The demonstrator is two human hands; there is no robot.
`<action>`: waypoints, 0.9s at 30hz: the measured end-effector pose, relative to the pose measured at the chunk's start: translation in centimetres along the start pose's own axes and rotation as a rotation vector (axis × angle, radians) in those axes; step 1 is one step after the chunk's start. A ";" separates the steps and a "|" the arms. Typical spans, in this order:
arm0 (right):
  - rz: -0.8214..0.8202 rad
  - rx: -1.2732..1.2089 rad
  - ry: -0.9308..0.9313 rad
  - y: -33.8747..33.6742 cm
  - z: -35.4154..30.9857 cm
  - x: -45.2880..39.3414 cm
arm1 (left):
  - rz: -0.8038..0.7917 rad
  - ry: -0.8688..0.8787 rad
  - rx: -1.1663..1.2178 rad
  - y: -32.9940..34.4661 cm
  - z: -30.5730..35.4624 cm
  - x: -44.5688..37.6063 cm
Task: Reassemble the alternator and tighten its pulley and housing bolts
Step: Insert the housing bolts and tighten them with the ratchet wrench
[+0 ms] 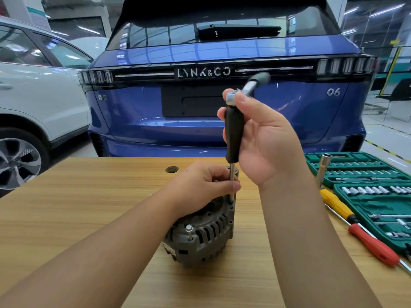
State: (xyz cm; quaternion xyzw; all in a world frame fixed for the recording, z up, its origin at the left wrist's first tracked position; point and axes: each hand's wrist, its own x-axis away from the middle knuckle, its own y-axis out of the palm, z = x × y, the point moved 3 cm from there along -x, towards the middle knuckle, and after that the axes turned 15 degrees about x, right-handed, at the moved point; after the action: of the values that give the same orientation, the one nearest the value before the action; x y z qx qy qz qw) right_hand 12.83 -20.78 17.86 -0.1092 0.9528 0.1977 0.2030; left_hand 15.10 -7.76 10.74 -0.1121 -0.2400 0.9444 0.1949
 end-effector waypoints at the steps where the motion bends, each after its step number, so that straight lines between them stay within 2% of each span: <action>1: -0.015 -0.059 0.003 -0.1 0.0 0.0 | 0.008 0.003 -0.003 0.0 0.0 0.0; 4: -0.032 -0.050 -0.071 -0.5 -0.3 -0.1 | -0.001 0.004 -0.014 0.0 0.0 0.0; 8: 0.083 0.352 -0.281 0.0 -0.2 0.3 | 0.002 -0.004 -0.004 0.0 0.3 0.0; 10: 0.038 0.422 -0.316 0.6 0.1 0.4 | 0.010 -0.001 0.015 0.0 0.3 0.1; 14: -0.100 0.243 -0.122 1.0 0.2 -0.2 | 0.031 0.007 0.027 0.0 0.2 0.3; 17: -0.124 0.155 -0.118 0.3 0.2 -0.1 | 0.023 0.018 -0.004 0.0 0.2 0.2; 19: -0.060 0.167 -0.139 -0.3 0.2 0.1 | 0.017 0.026 -0.011 0.0 0.3 0.2; 23: 0.320 0.572 -0.378 -0.1 -0.3 0.5 | -0.018 0.035 -0.009 0.1 0.5 0.2; 24: 0.371 0.610 -0.412 0.2 -0.3 0.6 | -0.023 0.039 -0.011 0.1 0.4 0.2; 25: 0.384 0.609 -0.413 0.4 -0.3 0.6 | -0.027 0.039 -0.009 0.1 0.4 0.2; 27: 0.300 0.473 -0.322 0.5 -0.4 0.6 | -0.028 0.024 -0.012 0.1 0.3 0.1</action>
State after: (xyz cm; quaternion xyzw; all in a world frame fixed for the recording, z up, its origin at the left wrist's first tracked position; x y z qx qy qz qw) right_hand 12.06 -20.58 18.11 0.1155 0.9335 0.0133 0.3393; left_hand 14.92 -7.87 10.92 -0.1212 -0.2448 0.9387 0.2104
